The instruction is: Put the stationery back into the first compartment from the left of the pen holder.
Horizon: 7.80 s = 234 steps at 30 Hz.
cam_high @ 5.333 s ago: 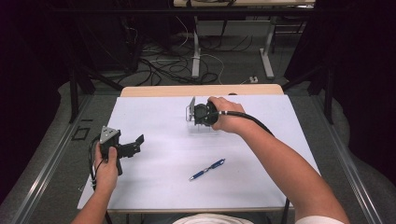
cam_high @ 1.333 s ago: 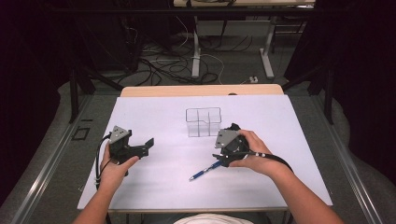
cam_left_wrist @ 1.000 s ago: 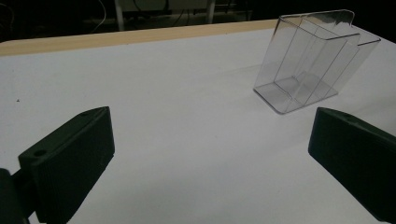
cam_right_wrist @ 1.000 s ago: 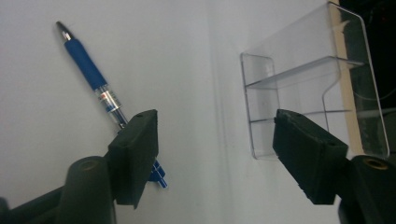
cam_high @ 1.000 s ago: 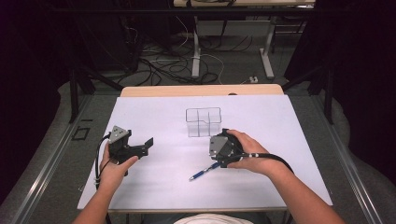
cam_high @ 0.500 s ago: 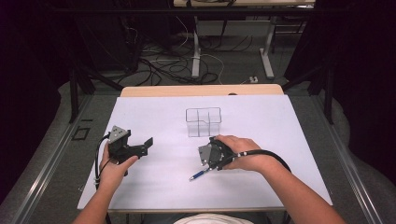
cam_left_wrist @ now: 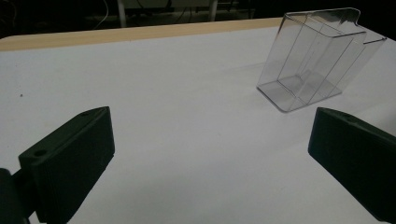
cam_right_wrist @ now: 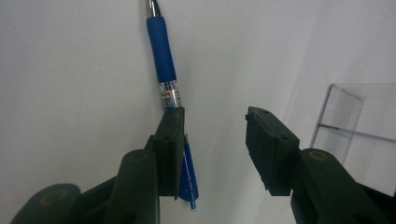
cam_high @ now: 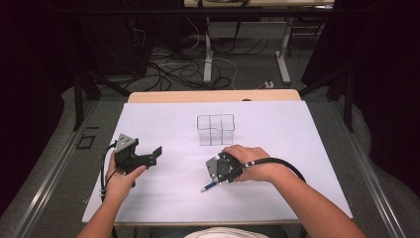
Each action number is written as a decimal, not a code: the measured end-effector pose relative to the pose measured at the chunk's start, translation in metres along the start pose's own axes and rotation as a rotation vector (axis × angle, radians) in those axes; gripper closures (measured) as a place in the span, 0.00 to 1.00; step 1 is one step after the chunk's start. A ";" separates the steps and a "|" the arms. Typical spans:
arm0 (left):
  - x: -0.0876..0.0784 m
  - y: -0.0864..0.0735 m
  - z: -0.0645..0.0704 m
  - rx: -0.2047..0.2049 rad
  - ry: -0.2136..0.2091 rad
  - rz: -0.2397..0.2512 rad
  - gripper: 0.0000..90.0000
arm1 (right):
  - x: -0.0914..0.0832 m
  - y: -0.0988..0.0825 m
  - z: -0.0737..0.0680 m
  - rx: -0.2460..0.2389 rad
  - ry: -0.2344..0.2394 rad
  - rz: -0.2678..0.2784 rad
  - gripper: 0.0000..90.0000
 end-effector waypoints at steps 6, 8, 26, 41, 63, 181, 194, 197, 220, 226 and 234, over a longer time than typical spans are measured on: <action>0.000 0.000 0.000 0.002 0.001 -0.001 0.01 | 0.004 0.002 -0.002 -0.025 0.039 -0.024 0.71; 0.000 0.000 -0.001 -0.002 0.005 0.002 0.01 | 0.006 0.003 -0.004 -0.030 0.047 -0.019 0.72; 0.000 0.000 -0.002 -0.002 0.003 0.002 0.01 | 0.021 0.006 -0.012 -0.079 0.117 -0.045 0.78; 0.000 0.000 -0.003 -0.005 0.002 0.002 0.01 | 0.031 0.007 -0.015 -0.124 0.140 -0.060 0.85; 0.000 0.000 -0.004 -0.011 0.006 0.000 0.01 | 0.018 0.011 -0.009 -0.058 0.084 -0.022 0.89; 0.000 -0.002 -0.006 -0.004 0.020 -0.004 0.00 | -0.002 -0.004 0.140 1.121 -0.343 0.760 0.88; 0.000 -0.002 -0.006 -0.006 0.021 -0.004 0.00 | -0.008 -0.009 0.135 1.126 -0.321 0.771 0.74; 0.000 -0.002 -0.006 -0.004 0.021 -0.005 0.00 | -0.016 -0.011 0.133 1.134 -0.316 0.804 0.69; 0.000 -0.002 -0.006 0.001 0.027 -0.007 0.00 | -0.052 -0.050 0.094 1.190 -0.378 0.604 0.20; -0.001 -0.003 -0.006 0.007 0.029 -0.007 0.00 | -0.060 -0.070 0.078 1.239 -0.402 0.598 0.15; -0.002 -0.002 -0.006 0.006 0.029 0.001 0.00 | -0.067 -0.100 0.052 1.285 -0.441 0.550 0.01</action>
Point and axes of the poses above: each handheld gripper's, and its own axes: x roughly forward along the jaws, y roughly out of its top, z roughly to its right, the point moved 4 cm from there along x, roughly forward along the jaws, and after that the axes turned 3 degrees about x, right-handed, at the moved point
